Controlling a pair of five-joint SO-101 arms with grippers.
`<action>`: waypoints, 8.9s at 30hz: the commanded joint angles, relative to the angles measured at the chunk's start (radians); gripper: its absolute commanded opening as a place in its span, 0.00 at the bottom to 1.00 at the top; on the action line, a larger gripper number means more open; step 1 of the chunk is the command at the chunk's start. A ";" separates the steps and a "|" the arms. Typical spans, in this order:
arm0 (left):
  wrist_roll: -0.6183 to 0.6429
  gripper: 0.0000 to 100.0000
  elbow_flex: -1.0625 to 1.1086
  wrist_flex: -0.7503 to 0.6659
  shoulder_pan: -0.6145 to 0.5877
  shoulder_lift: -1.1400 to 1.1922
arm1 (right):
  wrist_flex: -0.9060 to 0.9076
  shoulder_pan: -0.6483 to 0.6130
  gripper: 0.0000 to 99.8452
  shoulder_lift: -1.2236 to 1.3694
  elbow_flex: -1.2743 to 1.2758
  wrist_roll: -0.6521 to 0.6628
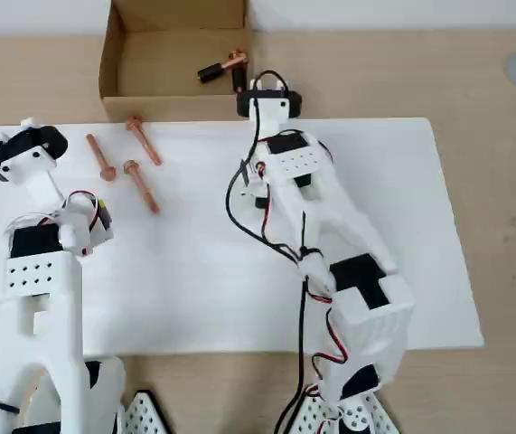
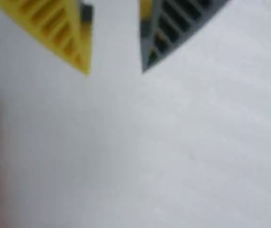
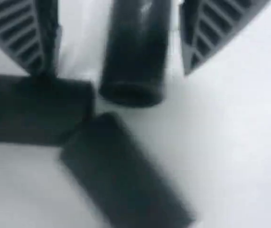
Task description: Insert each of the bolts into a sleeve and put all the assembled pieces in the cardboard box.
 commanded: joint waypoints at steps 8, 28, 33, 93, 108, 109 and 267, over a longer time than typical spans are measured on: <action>0.003 0.08 -0.055 -0.014 -0.009 -0.007 | 0.101 -0.001 0.18 0.001 -0.114 0.021; 0.003 0.08 -0.057 -0.011 -0.012 -0.007 | 0.103 -0.002 0.18 0.097 -0.094 0.021; 0.003 0.08 -0.057 -0.014 -0.012 -0.008 | 0.107 -0.002 0.18 0.102 -0.101 0.021; 0.000 0.08 -0.095 -0.028 -0.006 -0.001 | 0.677 -0.033 0.03 0.101 -0.785 0.284; 0.164 0.08 -0.548 0.074 0.123 0.535 | 0.671 -0.045 0.03 -0.205 -0.673 0.453; 0.198 0.08 -0.595 0.097 0.147 0.572 | 0.658 -0.045 0.03 -0.219 -0.650 0.453; 0.063 0.02 -1.168 0.605 0.186 0.239 | 0.755 -0.025 0.01 -0.576 -0.888 0.661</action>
